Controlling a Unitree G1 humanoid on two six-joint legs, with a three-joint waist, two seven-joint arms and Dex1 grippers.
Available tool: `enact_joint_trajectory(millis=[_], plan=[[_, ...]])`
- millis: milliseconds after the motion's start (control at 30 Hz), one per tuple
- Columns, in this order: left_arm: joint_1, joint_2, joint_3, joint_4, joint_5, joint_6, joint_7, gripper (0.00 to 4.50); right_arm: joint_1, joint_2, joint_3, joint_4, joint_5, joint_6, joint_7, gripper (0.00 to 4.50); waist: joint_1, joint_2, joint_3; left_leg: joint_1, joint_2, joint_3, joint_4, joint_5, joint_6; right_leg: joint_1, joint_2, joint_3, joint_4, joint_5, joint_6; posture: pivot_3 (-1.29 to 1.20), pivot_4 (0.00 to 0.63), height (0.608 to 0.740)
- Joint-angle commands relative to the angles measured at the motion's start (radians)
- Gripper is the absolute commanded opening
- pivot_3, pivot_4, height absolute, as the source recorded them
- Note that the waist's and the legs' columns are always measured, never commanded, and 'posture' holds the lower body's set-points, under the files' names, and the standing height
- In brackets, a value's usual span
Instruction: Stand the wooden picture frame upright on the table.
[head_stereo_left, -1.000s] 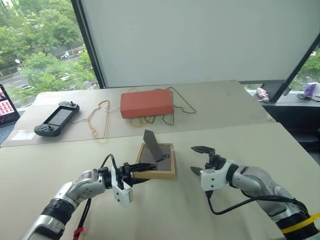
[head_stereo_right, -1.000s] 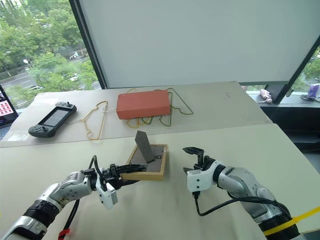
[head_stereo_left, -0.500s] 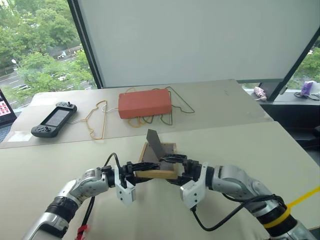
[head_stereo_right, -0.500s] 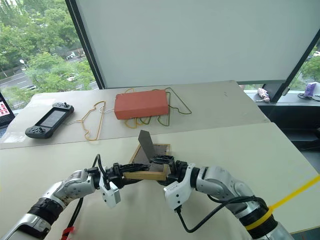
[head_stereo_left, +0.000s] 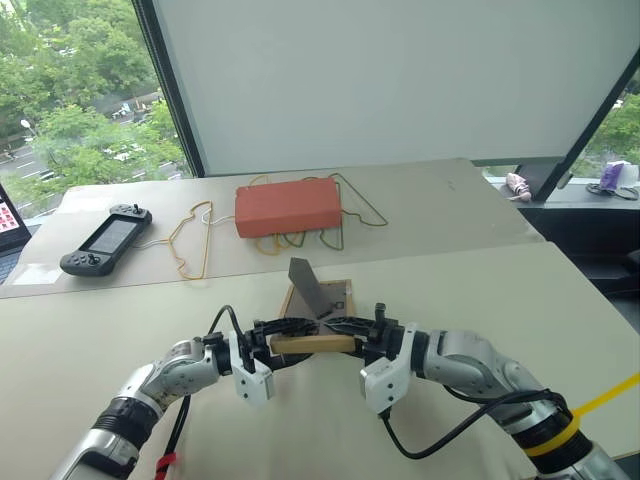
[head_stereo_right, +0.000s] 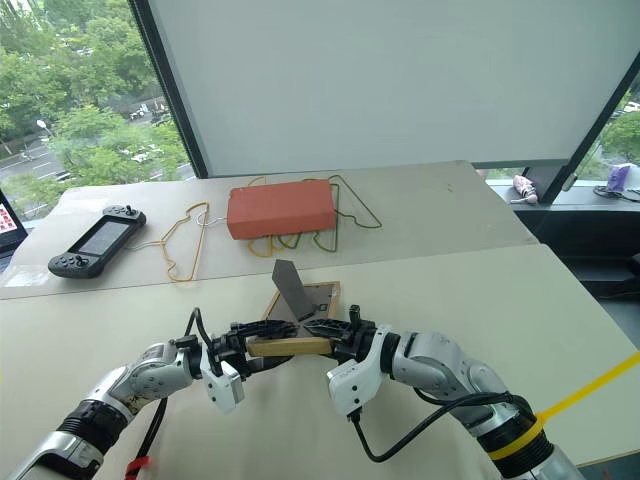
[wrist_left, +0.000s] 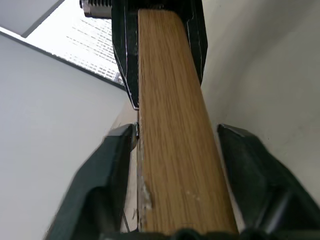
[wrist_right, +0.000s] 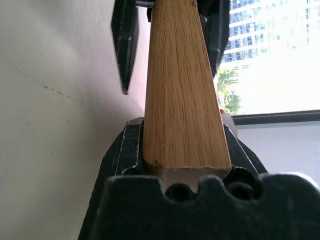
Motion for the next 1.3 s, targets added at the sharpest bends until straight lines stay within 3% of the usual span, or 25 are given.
enact_joint_trajectory(millis=[33, 200, 333, 433, 533, 600, 700, 867, 1000, 1133, 1200, 1300], plan=[[0.006, 0.001, 0.024, -0.043, -0.027, 0.039, 0.002, 4.44, -0.011, 0.004, -0.027, -0.032, 0.001, 0.002, -0.014, 1.21, 0.0, 0.0, 0.0, 0.0, 0.0, 0.0, 0.0, 0.0, 0.0, 0.0, 0.0, 0.0, 0.0, 0.0, 0.0, 0.0, 0.15, 0.74], [0.116, 0.049, 0.122, -0.208, -0.208, 0.147, 0.005, 4.44, -0.019, -0.024, -0.082, -0.029, 0.092, 0.049, 0.022, 1.21, -0.007, 0.0, 0.0, 0.0, 0.0, 0.0, 0.0, 0.0, 0.0, -0.001, 0.0, 0.0, 0.0, 0.0, 0.0, 0.0, 0.15, 0.74], [0.319, 0.103, 0.263, -0.43, -0.359, 0.332, 0.003, 4.44, -0.083, -0.078, -0.18, -0.043, 0.352, 0.184, 0.161, 1.21, -0.022, 0.0, 0.0, -0.002, 0.0, 0.0, 0.0, 0.0, 0.0, -0.002, 0.0, 0.0, 0.0, 0.0, 0.0, 0.0, 0.15, 0.74], [0.454, 0.104, 0.297, -0.556, -0.427, 0.465, -0.02, 4.44, -0.135, -0.108, -0.231, -0.079, 0.576, 0.381, 0.294, 1.21, -0.023, 0.0, 0.001, -0.002, 0.001, 0.0, 0.0, -0.001, 0.002, -0.002, 0.0, 0.001, 0.0, 0.0, 0.0, 0.0, 0.15, 0.74], [0.53, 0.077, 0.285, -0.637, -0.426, 0.524, -0.041, 4.44, -0.215, -0.123, -0.272, -0.157, 0.907, 0.816, 0.41, 1.21, -0.021, 0.001, 0.001, -0.002, 0.001, -0.001, 0.0, -0.003, 0.006, -0.002, 0.0, 0.0, 0.0, 0.0, 0.0, 0.0, 0.15, 0.74], [0.551, 0.051, 0.278, -0.676, -0.419, 0.557, -0.047, 4.44, -0.33, -0.102, -0.315, -0.146, 1.156, 1.203, 0.39, 1.21, -0.02, 0.001, 0.001, -0.002, 0.001, -0.001, 0.0, -0.003, 0.006, -0.002, 0.0, 0.0, 0.0, 0.0, 0.0, 0.0, 0.15, 0.74], [0.547, 0.026, 0.288, -0.698, -0.42, 0.59, -0.061, 4.44, -0.419, -0.115, -0.311, -0.119, 1.309, 1.432, 0.437, 1.21, -0.017, 0.001, 0.001, -0.003, 0.001, -0.001, 0.001, -0.005, 0.009, -0.003, 0.001, 0.0, 0.001, 0.001, -0.002, 0.0, 0.15, 0.74], [0.543, 0.016, 0.308, -0.715, -0.438, 0.611, -0.093, 4.44, -0.507, -0.049, -0.262, 0.058, 1.336, 1.578, 0.433, 1.21, -0.016, 0.001, 0.001, -0.003, 0.001, -0.002, 0.002, -0.006, 0.011, -0.003, 0.001, -0.001, 0.002, 0.001, -0.002, 0.0, 0.15, 0.74], [0.545, 0.009, 0.316, -0.729, -0.439, 0.616, -0.11, 4.44, -0.476, -0.047, -0.159, 0.125, 1.255, 1.513, 0.51, 1.21, -0.015, 0.001, 0.001, -0.004, 0.001, -0.002, 0.002, -0.004, 0.007, -0.004, 0.001, -0.001, 0.001, 0.001, -0.002, 0.0, 0.15, 0.74], [0.545, 0.001, 0.321, -0.734, -0.435, 0.616, -0.121, 4.44, -0.468, -0.031, -0.14, 0.16, 1.237, 1.509, 0.549, 1.21, -0.025, 0.002, 0.001, -0.004, 0.001, -0.001, 0.002, -0.003, 0.006, -0.004, 0.001, -0.002, 0.001, 0.001, -0.002, 0.0, 0.15, 0.74], [0.544, -0.003, 0.323, -0.736, -0.433, 0.615, -0.125, 4.5, -0.465, -0.026, -0.139, 0.172, 1.229, 1.519, 0.549, 2.23, -0.024, 0.002, 0.0, -0.003, 0.001, -0.001, 0.002, -0.004, 0.006, -0.004, 0.001, -0.002, 0.001, 0.001, -0.002, 0.0, 0.15, 0.74], [0.544, -0.007, 0.324, -0.739, -0.433, 0.616, -0.131, 4.5, -0.47, -0.025, -0.168, 0.178, 1.236, 1.538, 0.544, 3.12, -0.022, 0.002, 0.001, -0.004, 0.001, -0.001, 0.002, -0.003, 0.006, -0.004, 0.0, -0.002, 0.001, 0.001, -0.002, 0.0, 0.15, 0.74]])
